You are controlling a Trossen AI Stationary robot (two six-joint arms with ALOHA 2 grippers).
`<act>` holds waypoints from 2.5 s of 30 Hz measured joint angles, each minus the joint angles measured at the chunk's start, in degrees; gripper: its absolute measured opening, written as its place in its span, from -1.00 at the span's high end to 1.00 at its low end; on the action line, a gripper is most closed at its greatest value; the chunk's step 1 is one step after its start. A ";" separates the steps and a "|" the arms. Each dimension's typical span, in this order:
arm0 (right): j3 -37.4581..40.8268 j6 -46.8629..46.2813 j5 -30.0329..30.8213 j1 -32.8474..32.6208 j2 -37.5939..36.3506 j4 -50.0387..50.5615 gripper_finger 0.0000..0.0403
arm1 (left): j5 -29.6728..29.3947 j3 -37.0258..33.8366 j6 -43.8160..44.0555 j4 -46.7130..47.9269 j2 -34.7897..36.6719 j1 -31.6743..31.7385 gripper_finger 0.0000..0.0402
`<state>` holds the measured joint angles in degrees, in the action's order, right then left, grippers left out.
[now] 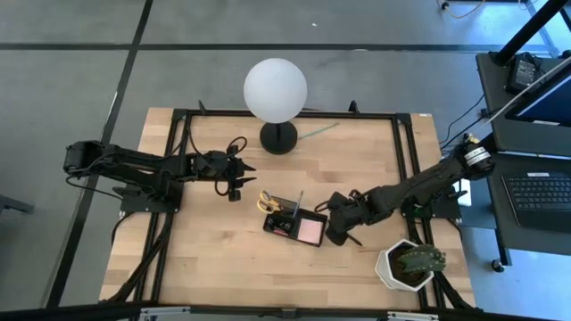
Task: Pick and place office supplies into organizer
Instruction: Put the black pen into the black desk organizer
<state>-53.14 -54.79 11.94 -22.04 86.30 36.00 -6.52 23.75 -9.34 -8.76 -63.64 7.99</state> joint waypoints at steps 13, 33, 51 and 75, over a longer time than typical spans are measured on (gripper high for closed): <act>2.53 4.55 0.43 -0.26 10.04 -6.17 0.02 | 0.00 0.00 -0.42 0.00 0.00 0.00 0.39; 1.72 2.76 -3.06 -0.11 13.95 -5.76 0.55 | 0.00 0.00 -0.46 -0.01 0.00 0.00 0.39; 0.76 2.44 -3.65 -0.21 13.99 -5.18 0.87 | 0.00 0.00 -0.46 0.00 0.00 0.00 0.39; -21.03 6.81 6.13 -0.24 11.68 25.67 0.88 | 0.00 0.00 -0.44 -0.16 0.00 0.00 0.39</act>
<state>-74.17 -47.98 18.07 -22.28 97.98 61.67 -6.52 23.75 -9.78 -8.92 -63.64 7.99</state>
